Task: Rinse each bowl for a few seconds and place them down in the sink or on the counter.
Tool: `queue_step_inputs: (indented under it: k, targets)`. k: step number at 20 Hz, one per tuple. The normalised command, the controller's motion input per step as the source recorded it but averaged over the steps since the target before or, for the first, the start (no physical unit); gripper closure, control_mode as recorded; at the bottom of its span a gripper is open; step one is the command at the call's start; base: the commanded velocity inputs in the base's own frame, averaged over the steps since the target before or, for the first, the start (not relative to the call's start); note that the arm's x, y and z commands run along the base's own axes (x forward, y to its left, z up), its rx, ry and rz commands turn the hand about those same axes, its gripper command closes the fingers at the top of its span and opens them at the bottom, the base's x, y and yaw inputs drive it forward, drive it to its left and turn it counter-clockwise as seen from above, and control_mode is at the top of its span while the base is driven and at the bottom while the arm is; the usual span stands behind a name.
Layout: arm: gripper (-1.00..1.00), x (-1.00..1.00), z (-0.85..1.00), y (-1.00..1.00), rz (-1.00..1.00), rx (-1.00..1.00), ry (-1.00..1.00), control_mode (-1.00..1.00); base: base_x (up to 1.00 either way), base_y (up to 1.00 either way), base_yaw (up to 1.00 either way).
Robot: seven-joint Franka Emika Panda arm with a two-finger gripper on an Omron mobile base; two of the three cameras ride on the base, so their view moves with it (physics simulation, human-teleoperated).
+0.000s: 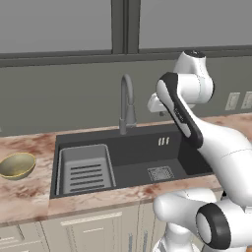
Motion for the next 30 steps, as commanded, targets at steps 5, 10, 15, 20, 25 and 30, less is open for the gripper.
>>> queue_step_inputs:
  k: [5, 10, 15, 20, 25, 30]
  targets:
    - [-1.00, -0.09, 0.00, 0.00, 0.00, 0.00, -0.04, -1.00, 0.00, 0.00, 0.00]
    - [-1.00, 0.00, -0.01, -0.02, 0.02, 0.00, -0.07, -1.00, 0.00, 0.00, 0.00]
    - [-1.00, 0.00, -0.04, -0.07, 0.02, 0.00, -0.08, -1.00, 0.00, 0.00, 0.00]
    - [-1.00, 0.04, -0.09, -0.10, 0.04, 0.00, -0.05, -1.00, 0.00, 0.00, 0.00]
    - [-1.00, 0.05, -0.12, -0.10, 0.07, 0.00, -0.06, -1.00, 0.00, 0.00, 0.00]
    - [-1.00, 0.07, -0.13, -0.08, 0.06, 0.00, -0.05, -1.00, 0.00, 0.00, 0.00]
